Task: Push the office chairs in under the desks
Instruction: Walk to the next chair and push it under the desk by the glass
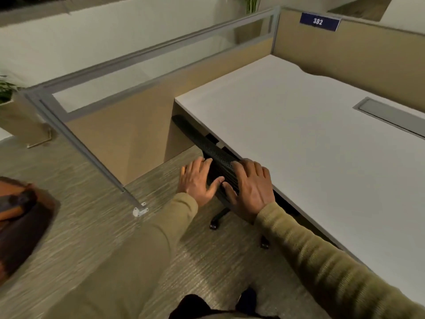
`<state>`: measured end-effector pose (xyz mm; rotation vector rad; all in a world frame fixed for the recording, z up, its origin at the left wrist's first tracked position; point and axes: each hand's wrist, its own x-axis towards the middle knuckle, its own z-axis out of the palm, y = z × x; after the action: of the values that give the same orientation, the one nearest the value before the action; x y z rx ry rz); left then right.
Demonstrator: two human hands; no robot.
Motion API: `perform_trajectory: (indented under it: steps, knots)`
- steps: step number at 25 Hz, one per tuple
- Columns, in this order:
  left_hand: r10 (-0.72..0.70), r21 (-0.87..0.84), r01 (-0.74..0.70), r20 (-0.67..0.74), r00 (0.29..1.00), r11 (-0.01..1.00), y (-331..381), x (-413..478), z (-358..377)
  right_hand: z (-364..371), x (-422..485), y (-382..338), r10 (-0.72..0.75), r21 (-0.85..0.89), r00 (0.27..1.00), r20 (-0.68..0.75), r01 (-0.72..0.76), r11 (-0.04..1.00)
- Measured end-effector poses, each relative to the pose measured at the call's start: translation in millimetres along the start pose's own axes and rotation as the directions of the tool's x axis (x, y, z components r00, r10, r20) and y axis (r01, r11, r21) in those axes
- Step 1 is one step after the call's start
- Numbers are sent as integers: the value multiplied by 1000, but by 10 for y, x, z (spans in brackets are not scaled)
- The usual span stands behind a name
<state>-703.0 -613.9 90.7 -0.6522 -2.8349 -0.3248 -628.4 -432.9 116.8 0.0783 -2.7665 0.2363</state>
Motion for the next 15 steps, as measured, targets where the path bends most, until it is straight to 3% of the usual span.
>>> perform_trajectory:
  steps: [4, 8, 15]
  knots:
    - [63, -33, -64, -35, 997, 997, -302, 605, 0, 163, 470, -3, 114, -27, 985, 129, -112, 993]
    - [200, -60, -203, -47, 979, 977, -618, 1158, 131, 347, 745, -68, 345, -126, 871, 349, -321, 939]
    - [259, -142, -244, 96, 961, 959, -901, 1476, 483, 510, 583, -172, 470, -152, 821, 323, -445, 882]
